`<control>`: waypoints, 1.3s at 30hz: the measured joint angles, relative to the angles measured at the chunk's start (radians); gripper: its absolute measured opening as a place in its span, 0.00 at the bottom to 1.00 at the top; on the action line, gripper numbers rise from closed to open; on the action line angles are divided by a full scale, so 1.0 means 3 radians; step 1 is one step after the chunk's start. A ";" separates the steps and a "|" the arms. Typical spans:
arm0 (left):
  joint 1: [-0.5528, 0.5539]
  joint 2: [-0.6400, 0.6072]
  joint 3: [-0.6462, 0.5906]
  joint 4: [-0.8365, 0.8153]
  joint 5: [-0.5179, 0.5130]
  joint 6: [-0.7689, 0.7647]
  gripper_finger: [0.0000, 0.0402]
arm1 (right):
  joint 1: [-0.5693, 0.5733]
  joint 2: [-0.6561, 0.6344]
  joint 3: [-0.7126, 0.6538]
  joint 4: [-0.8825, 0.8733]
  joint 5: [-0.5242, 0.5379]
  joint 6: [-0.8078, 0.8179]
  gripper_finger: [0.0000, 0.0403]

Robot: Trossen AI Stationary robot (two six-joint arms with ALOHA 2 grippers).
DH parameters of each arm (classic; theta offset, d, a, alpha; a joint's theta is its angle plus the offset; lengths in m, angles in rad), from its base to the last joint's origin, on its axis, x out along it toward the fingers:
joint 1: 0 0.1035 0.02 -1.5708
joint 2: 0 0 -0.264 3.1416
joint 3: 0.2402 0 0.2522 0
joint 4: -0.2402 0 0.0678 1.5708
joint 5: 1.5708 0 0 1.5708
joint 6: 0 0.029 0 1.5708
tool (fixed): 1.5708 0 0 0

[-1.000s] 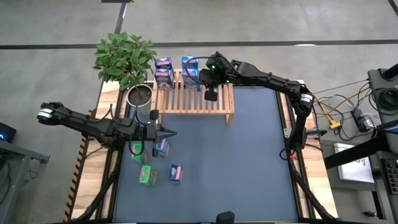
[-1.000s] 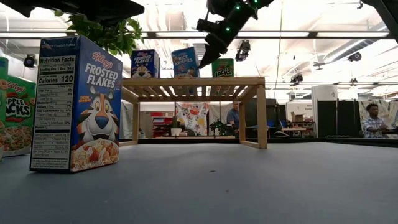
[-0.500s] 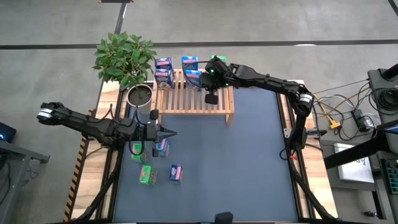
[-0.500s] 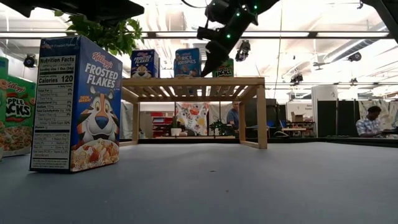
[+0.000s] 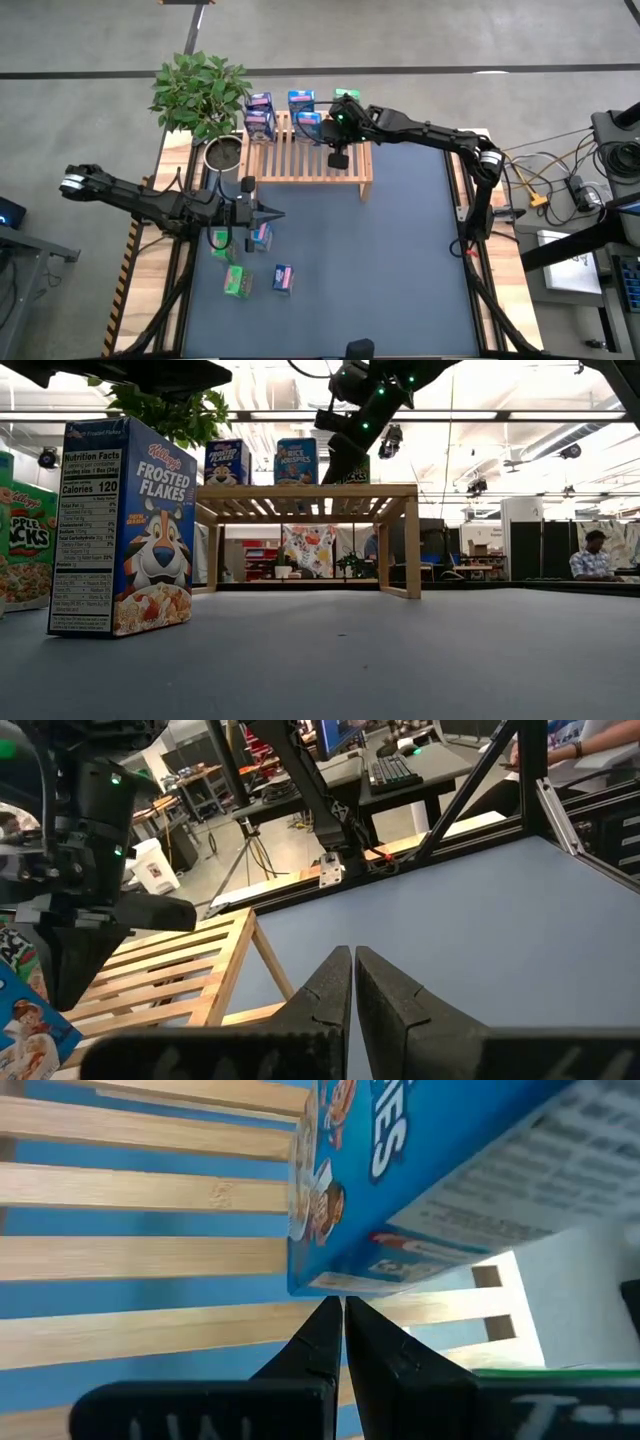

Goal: Stack cereal on shelf
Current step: Put the bottom light blue cereal box on the shelf aligned with the light blue cereal box

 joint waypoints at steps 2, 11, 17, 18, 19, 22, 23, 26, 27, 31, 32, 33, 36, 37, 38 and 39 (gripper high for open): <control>0.0000 0.0000 0.0000 0.0003 0.0000 0.0000 0.00 | 0.0000 -0.0013 0.0000 -0.0002 0.0000 0.0004 0.02; 0.0000 0.0000 0.0000 0.0022 0.0000 0.0009 0.00 | 0.0017 -0.0023 0.0001 0.0167 -0.0008 -0.0043 0.02; 0.0000 0.0000 0.0000 0.0058 0.0000 -0.0001 0.00 | 0.0017 0.0000 0.0000 0.0368 -0.0024 -0.0075 0.02; 0.0000 0.0001 0.0000 0.0069 0.0000 -0.0001 0.00 | 0.0017 0.0001 0.0000 0.0367 -0.0025 -0.0079 0.02; 0.0000 0.0004 0.0000 0.0074 0.0000 -0.0001 0.00 | 0.0017 0.0003 0.0000 0.0373 -0.0025 -0.0085 0.02; 0.0000 0.0006 0.0000 0.0074 0.0000 0.0006 0.00 | 0.0015 0.0005 0.0000 0.0373 -0.0028 -0.0094 0.02; 0.0000 0.0006 0.0000 0.0077 0.0000 0.0008 0.00 | 0.0015 0.0005 0.0000 0.0366 -0.0025 -0.0106 0.02; 0.0000 0.0006 0.0000 0.0078 0.0000 0.0006 0.00 | 0.0015 0.0001 0.0000 0.0319 -0.0022 -0.0125 0.02; 0.0000 0.0006 0.0000 0.0078 0.0000 0.0007 0.00 | 0.0015 -0.0006 0.0000 0.0286 -0.0021 -0.0125 0.02; 0.0000 0.0006 0.0000 0.0078 0.0000 0.0008 0.00 | 0.0015 -0.0040 -0.0005 0.0144 -0.0010 -0.0109 0.02; 0.0000 0.0006 0.0000 0.0078 0.0000 0.0009 0.00 | 0.0015 -0.0051 -0.0005 0.0108 -0.0011 -0.0097 0.02; 0.0000 0.0006 0.0000 0.0078 0.0000 0.0008 0.00 | 0.0016 -0.0068 -0.0005 0.0073 -0.0010 -0.0094 0.02; 0.0000 0.0006 0.0000 0.0078 0.0000 0.0009 0.00 | 0.0017 -0.0120 -0.0005 0.0009 -0.0006 -0.0082 0.02; 0.0000 0.0006 0.0000 0.0078 0.0000 0.0010 0.00 | 0.0017 -0.0134 -0.0005 0.0009 -0.0003 -0.0080 0.02; 0.0000 0.0006 0.0000 0.0078 0.0000 0.0014 0.00 | 0.0017 -0.0144 -0.0005 0.0009 0.0003 -0.0083 0.02; 0.0000 0.0007 0.0000 0.0078 0.0000 0.0023 0.00 | 0.0017 -0.0157 -0.0005 0.0009 0.0003 -0.0083 0.02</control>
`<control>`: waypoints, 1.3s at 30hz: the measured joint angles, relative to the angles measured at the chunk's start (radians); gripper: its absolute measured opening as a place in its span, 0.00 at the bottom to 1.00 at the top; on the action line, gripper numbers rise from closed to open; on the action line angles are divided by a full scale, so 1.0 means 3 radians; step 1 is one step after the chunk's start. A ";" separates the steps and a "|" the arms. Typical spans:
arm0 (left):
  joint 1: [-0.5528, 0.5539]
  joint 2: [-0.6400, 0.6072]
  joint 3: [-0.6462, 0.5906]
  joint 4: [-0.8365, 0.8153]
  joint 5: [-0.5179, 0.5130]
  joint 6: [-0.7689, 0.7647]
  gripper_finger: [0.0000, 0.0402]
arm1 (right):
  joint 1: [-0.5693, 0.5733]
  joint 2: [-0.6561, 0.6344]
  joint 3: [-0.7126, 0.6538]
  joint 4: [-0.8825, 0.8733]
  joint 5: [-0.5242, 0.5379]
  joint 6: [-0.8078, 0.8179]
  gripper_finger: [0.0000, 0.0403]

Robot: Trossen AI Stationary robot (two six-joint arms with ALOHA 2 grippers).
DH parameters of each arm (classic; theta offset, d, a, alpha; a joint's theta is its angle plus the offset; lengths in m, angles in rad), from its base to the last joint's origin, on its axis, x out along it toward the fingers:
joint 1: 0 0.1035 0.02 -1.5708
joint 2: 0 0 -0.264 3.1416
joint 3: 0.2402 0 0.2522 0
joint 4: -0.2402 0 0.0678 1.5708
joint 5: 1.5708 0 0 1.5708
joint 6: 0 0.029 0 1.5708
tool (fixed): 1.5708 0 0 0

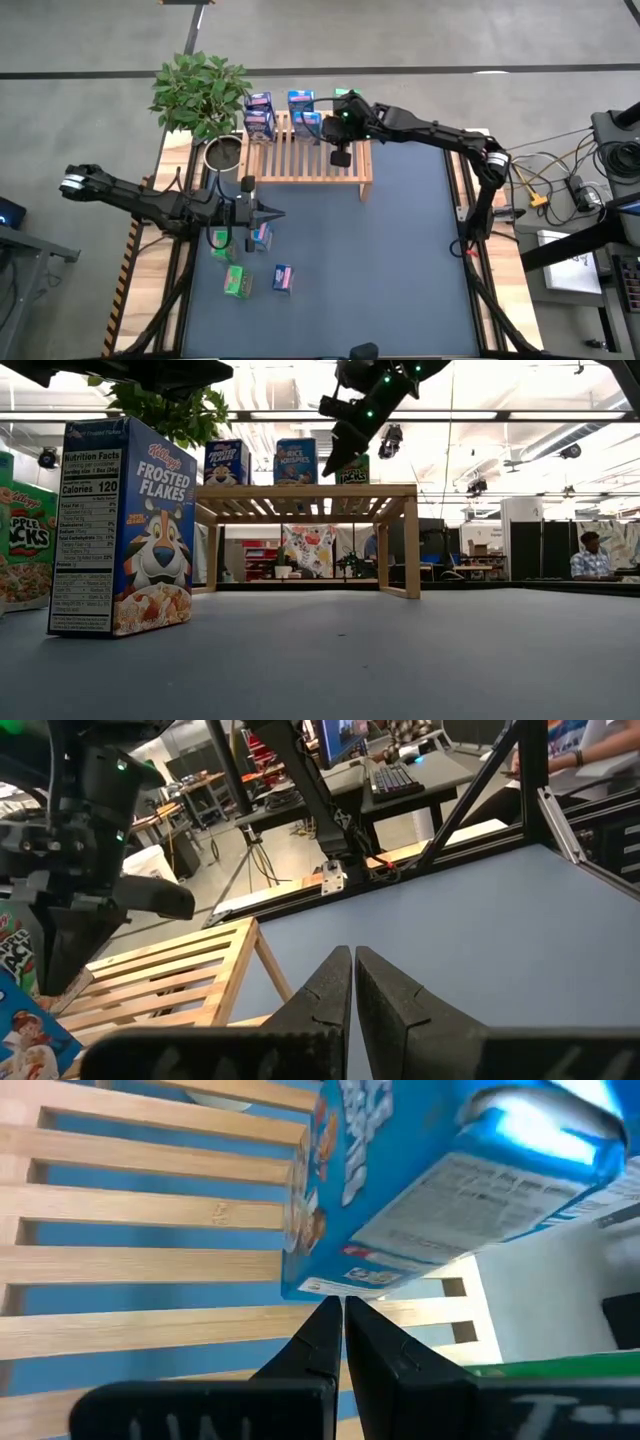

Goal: Stack cereal on shelf
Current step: Put the bottom light blue cereal box on the shelf aligned with the light blue cereal box

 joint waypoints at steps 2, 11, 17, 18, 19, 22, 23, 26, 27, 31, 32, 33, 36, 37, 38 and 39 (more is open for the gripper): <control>0.0000 0.0003 0.0000 0.0001 0.0000 0.0010 0.00 | -0.0001 -0.0011 0.0000 0.0017 0.0001 0.0001 0.02; 0.0000 0.0005 0.0000 0.0004 0.0000 0.0034 0.00 | -0.0003 0.0080 -0.0014 0.0313 -0.0002 -0.0001 0.02; 0.0001 0.0006 0.0000 0.0004 0.0000 0.0036 0.00 | -0.0003 0.0171 -0.0022 0.0305 -0.0028 0.0000 0.02; 0.0001 0.0006 0.0000 0.0004 0.0000 0.0036 0.00 | 0.0000 0.0177 -0.0027 0.0298 -0.0036 0.0001 0.02; 0.0001 0.0006 0.0000 0.0003 0.0000 0.0037 0.00 | 0.0004 0.0179 -0.0035 0.0286 -0.0072 0.0009 0.02; 0.0001 0.0006 0.0000 0.0004 0.0000 0.0037 0.00 | 0.0006 0.0176 -0.0038 0.0278 -0.0119 0.0028 0.02; 0.0001 0.0006 0.0000 0.0004 0.0000 0.0037 0.00 | 0.0006 0.0176 -0.0038 0.0254 -0.0119 0.0027 0.02; 0.0001 0.0006 0.0000 0.0004 0.0000 0.0037 0.00 | 0.0006 0.0176 -0.0047 0.0230 -0.0118 0.0033 0.02; 0.0001 0.0006 0.0000 0.0004 0.0000 0.0037 0.00 | 0.0006 0.0176 -0.0055 0.0235 -0.0119 0.0033 0.02; 0.0001 0.0006 0.0000 0.0003 0.0000 0.0037 0.00 | 0.0006 0.0176 -0.0146 0.0348 -0.0138 0.0054 0.02; 0.0001 0.0006 0.0000 0.0004 0.0000 0.0037 0.00 | 0.0006 0.0176 -0.0168 0.0377 -0.0177 0.0055 0.02; 0.0001 0.0006 0.0000 0.0004 0.0000 0.0037 0.00 | 0.0006 0.0176 -0.0188 0.0415 -0.0231 0.0056 0.02; 0.0001 0.0006 0.0000 0.0004 0.0000 0.0037 0.00 | 0.0006 0.0175 -0.0227 0.0508 -0.0290 0.0065 0.02; 0.0000 0.0006 0.0000 0.0004 0.0000 0.0037 0.00 | 0.0006 0.0175 -0.0237 0.0543 -0.0290 0.0065 0.02; 0.0001 0.0006 0.0000 0.0004 0.0000 0.0037 0.00 | 0.0006 0.0175 -0.0249 0.0574 -0.0291 0.0065 0.02; 0.0001 0.0006 0.0000 0.0004 0.0000 0.0037 0.00 | 0.0006 0.0175 -0.0253 0.0595 -0.0292 0.0061 0.02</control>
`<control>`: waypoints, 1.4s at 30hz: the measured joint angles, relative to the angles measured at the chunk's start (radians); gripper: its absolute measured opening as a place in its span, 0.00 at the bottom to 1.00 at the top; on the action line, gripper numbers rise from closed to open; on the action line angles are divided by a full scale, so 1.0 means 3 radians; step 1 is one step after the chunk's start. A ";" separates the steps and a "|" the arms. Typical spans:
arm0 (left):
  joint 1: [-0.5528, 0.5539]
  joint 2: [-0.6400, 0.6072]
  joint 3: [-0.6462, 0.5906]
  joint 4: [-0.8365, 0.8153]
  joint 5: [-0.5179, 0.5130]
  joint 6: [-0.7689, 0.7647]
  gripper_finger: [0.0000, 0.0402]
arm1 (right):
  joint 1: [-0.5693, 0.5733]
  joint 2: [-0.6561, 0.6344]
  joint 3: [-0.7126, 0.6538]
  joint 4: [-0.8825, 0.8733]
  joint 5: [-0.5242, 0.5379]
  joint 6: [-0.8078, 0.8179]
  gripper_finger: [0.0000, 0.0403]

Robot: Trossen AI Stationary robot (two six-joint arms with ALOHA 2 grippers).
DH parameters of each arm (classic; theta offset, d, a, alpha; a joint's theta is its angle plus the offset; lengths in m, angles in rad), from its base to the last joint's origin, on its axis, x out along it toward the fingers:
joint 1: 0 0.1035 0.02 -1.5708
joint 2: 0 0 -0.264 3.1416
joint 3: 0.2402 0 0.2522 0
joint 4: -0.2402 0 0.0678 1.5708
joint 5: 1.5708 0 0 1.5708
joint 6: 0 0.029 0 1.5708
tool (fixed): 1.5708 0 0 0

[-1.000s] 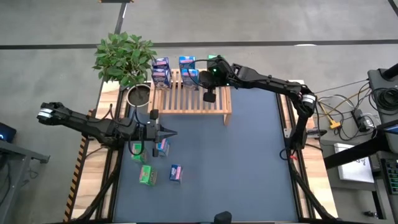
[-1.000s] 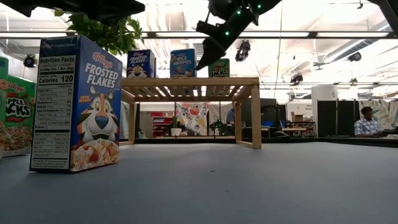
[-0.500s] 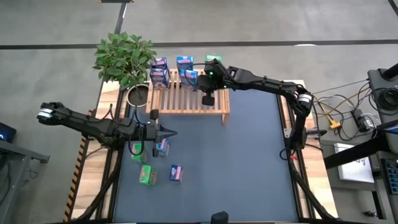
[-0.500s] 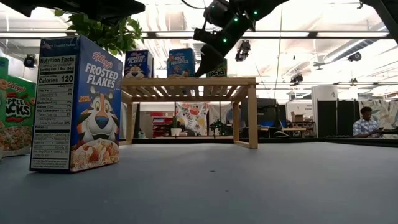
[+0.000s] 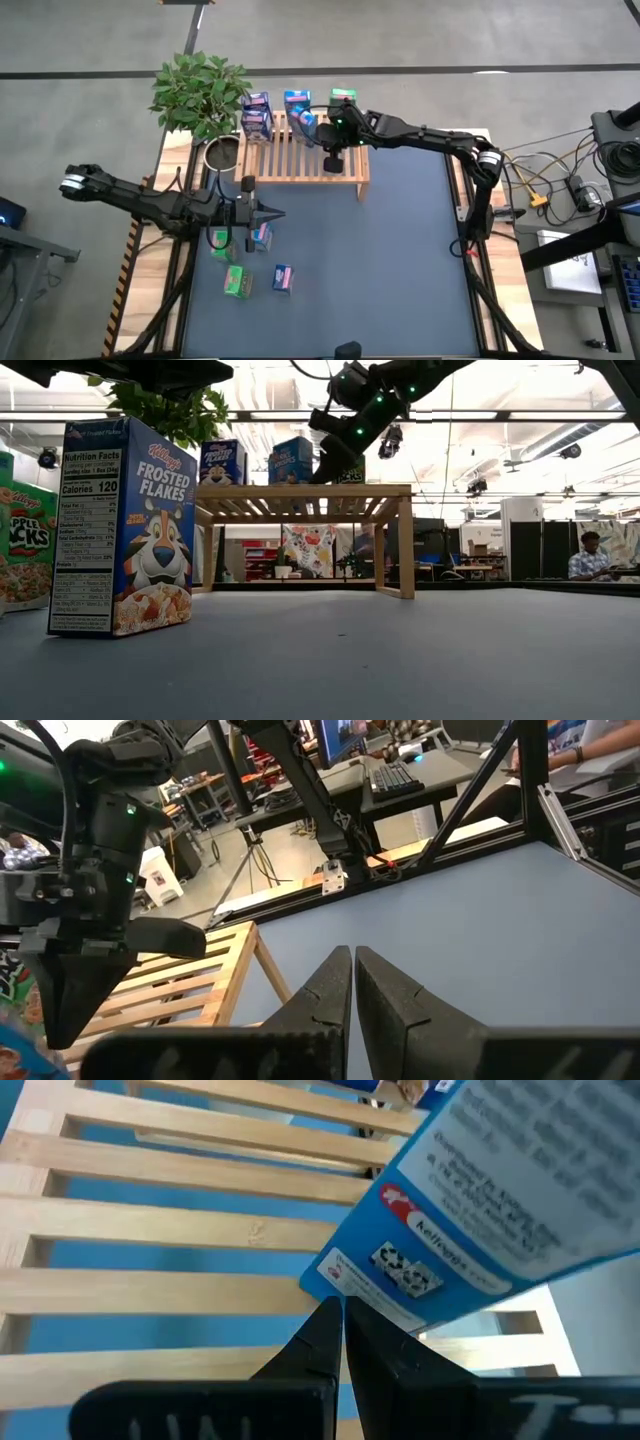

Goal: Stack cereal on shelf
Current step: Put the bottom light blue cereal box on the shelf aligned with the light blue cereal box

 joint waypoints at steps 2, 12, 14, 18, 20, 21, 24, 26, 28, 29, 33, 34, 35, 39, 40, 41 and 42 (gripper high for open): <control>0.0000 0.0000 0.0000 0.0005 0.0000 0.0000 0.00 | 0.0000 0.0000 0.0000 0.0015 0.0001 -0.0004 0.02; 0.0000 0.0000 0.0041 0.0430 -0.0451 0.0230 0.00 | 0.0000 -0.0151 -0.0003 -0.0282 0.0031 -0.0062 0.02; 0.0016 0.0023 0.0185 0.0312 -0.0564 0.0290 0.00 | 0.0003 -0.0225 -0.0003 -0.0415 0.0031 -0.0061 0.02; 0.0109 0.0140 0.0701 -0.0362 -0.0575 0.0351 0.00 | 0.0016 -0.0416 -0.0017 -0.0695 0.0029 -0.0055 0.02; 0.0182 0.0268 0.1014 -0.0797 -0.0575 0.0385 0.00 | 0.0035 -0.0535 -0.0061 -0.0745 0.0027 -0.0035 0.02; 0.0231 0.0348 0.1173 -0.0979 -0.0573 0.0403 0.00 | 0.0044 -0.0601 -0.0102 -0.0760 0.0017 -0.0033 0.02; 0.0419 0.0608 0.1705 -0.1622 -0.0508 0.0575 0.01 | 0.0090 -0.0796 -0.0243 -0.0769 0.0000 -0.0015 0.02; 0.0586 0.0799 0.2082 -0.2081 -0.0309 0.0671 0.02 | 0.0120 -0.0940 -0.0362 -0.0776 -0.0050 -0.0005 0.02; 0.0781 0.0991 0.2469 -0.2518 -0.0080 0.0737 0.06 | 0.0154 -0.1078 -0.0481 -0.0762 -0.0158 0.0004 0.02; 0.0886 0.1085 0.2659 -0.2755 0.0008 0.0773 0.08 | 0.0170 -0.1149 -0.0554 -0.0748 -0.0224 0.0015 0.02; 0.1319 0.1467 0.3339 -0.3509 0.0250 0.0895 0.21 | 0.0236 -0.1389 -0.0811 -0.0641 -0.0371 0.0049 0.02; 0.1425 0.1557 0.3480 -0.3614 0.0318 0.0940 0.25 | 0.0249 -0.1449 -0.0875 -0.0624 -0.0391 0.0048 0.02; 0.1528 0.1639 0.3603 -0.3692 0.0397 0.0996 0.28 | 0.0262 -0.1500 -0.0929 -0.0601 -0.0410 0.0048 0.02; 0.1876 0.1934 0.3972 -0.3804 0.0726 0.1354 0.44 | 0.0273 -0.1676 -0.1135 -0.0530 -0.0417 0.0048 0.02; 0.1938 0.2007 0.4047 -0.3820 0.0763 0.1454 0.48 | 0.0272 -0.1709 -0.1169 -0.0512 -0.0417 0.0052 0.02; 0.1993 0.2075 0.4114 -0.3822 0.0809 0.1547 0.51 | 0.0270 -0.1732 -0.1204 -0.0494 -0.0417 0.0063 0.02; 0.2048 0.2141 0.4176 -0.3824 0.0841 0.1634 0.53 | 0.0268 -0.1754 -0.1235 -0.0492 -0.0417 0.0068 0.02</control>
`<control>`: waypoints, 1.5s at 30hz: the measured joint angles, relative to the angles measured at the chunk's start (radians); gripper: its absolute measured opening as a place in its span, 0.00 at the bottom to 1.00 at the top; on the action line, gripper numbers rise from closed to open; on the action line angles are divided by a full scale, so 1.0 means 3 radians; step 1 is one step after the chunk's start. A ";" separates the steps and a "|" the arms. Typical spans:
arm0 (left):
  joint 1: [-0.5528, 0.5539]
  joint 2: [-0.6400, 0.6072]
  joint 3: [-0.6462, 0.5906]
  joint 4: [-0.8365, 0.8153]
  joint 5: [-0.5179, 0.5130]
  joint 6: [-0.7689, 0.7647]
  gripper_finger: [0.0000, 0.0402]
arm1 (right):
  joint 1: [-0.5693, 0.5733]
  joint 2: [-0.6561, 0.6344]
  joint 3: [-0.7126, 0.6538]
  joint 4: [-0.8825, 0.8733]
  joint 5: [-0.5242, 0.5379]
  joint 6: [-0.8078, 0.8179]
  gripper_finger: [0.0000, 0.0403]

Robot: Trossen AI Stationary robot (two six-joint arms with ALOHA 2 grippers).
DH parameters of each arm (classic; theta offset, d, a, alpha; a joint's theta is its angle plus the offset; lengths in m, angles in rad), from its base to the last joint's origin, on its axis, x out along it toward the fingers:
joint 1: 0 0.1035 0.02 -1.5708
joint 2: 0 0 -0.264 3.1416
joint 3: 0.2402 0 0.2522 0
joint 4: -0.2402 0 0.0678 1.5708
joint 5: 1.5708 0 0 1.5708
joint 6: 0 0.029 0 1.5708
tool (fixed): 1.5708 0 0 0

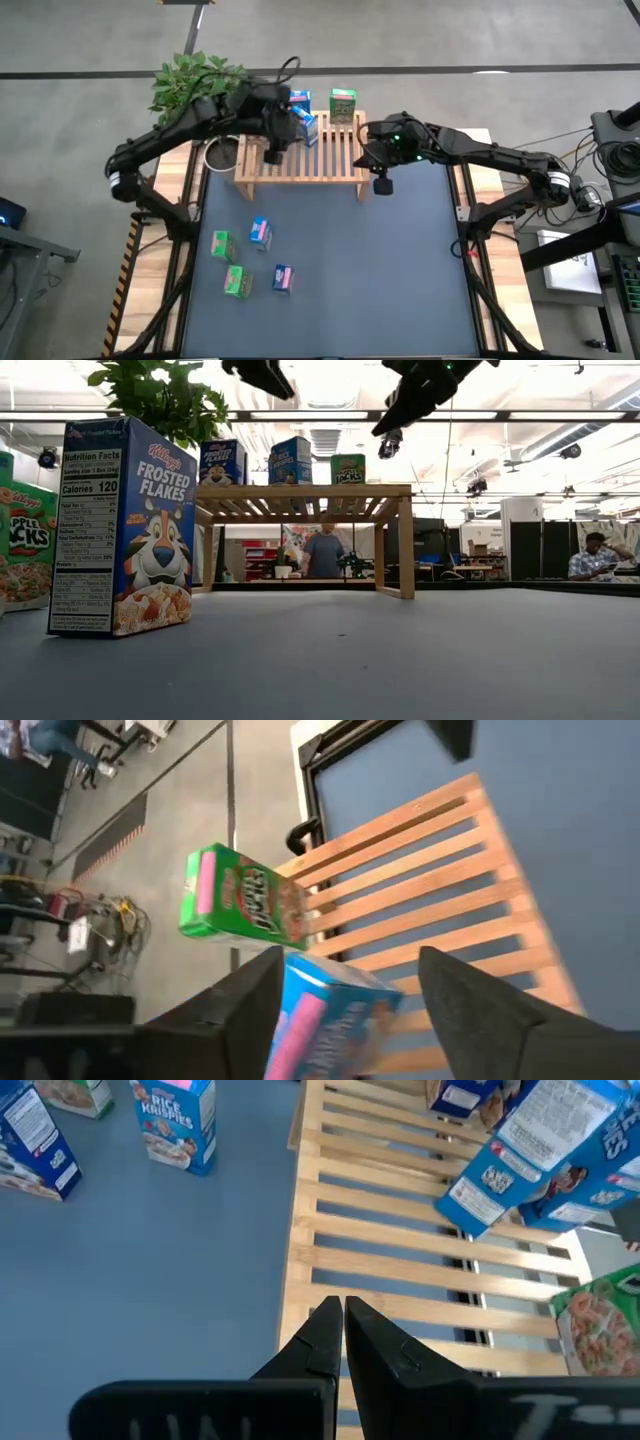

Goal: Stack cereal on shelf
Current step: Put the bottom light blue cereal box on the shelf aligned with the light blue cereal box

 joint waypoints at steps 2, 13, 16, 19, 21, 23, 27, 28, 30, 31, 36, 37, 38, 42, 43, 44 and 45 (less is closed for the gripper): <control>0.0100 0.0121 0.0124 -0.0052 0.0106 0.0153 0.57 | 0.0001 -0.0024 -0.0051 0.0003 -0.0001 0.0001 0.02; 0.0536 0.0721 0.0717 -0.0584 0.0510 0.0400 0.55 | 0.0001 -0.0021 -0.0134 -0.0001 -0.0003 0.0023 0.02; 0.0610 0.0857 0.0891 -0.0738 0.0554 0.0416 0.53 | 0.0001 -0.0021 -0.0134 -0.0001 -0.0003 0.0023 0.02; 0.0649 0.0948 0.1027 -0.0838 0.0703 0.0469 0.51 | 0.0001 -0.0021 -0.0135 0.0000 -0.0003 0.0023 0.02; 0.0671 0.0993 0.1077 -0.0857 0.0753 0.0495 0.50 | 0.0001 -0.0021 -0.0135 0.0000 -0.0003 0.0023 0.02; 0.0681 0.1036 0.1094 -0.0898 0.0755 0.0514 0.49 | 0.0001 -0.0021 -0.0135 0.0000 -0.0001 0.0022 0.02; 0.0696 0.1088 0.1067 -0.0893 0.0755 0.0564 0.48 | 0.0001 -0.0021 -0.0135 0.0000 -0.0001 0.0022 0.02; 0.0696 0.1091 0.1063 -0.0897 0.0755 0.0569 0.47 | 0.0001 -0.0021 -0.0135 -0.0001 -0.0001 0.0022 0.02; 0.0698 0.1096 0.1055 -0.0888 0.0756 0.0568 0.47 | 0.0001 -0.0021 -0.0135 -0.0001 0.0000 0.0022 0.02; 0.0700 0.1098 0.1053 -0.0881 0.0756 0.0568 0.47 | 0.0001 -0.0021 -0.0135 -0.0001 -0.0001 0.0022 0.02; 0.0700 0.1099 0.1053 -0.0878 0.0755 0.0561 0.47 | 0.0001 -0.0021 -0.0135 -0.0001 0.0000 0.0020 0.02; 0.0700 0.1099 0.1064 -0.0877 0.0755 0.0529 0.47 | 0.0001 -0.0021 -0.0135 -0.0001 0.0000 0.0020 0.02; 0.0700 0.1099 0.1077 -0.0866 0.0751 0.0455 0.47 | 0.0001 -0.0021 -0.0135 -0.0001 0.0000 0.0020 0.02; 0.0697 0.1101 0.1153 -0.0902 0.0744 0.0352 0.49 | 0.0001 -0.0021 -0.0135 -0.0001 0.0000 0.0020 0.02; 0.0697 0.1101 0.1161 -0.0900 0.0744 0.0340 0.51 | 0.0001 -0.0021 -0.0135 -0.0001 0.0000 0.0020 0.02; 0.0697 0.1101 0.1164 -0.0898 0.0744 0.0329 0.52 | 0.0001 -0.0021 -0.0135 -0.0001 0.0001 0.0020 0.02; 0.0697 0.1101 0.1165 -0.0897 0.0744 0.0315 0.54 | 0.0001 -0.0021 -0.0135 -0.0002 0.0001 0.0020 0.02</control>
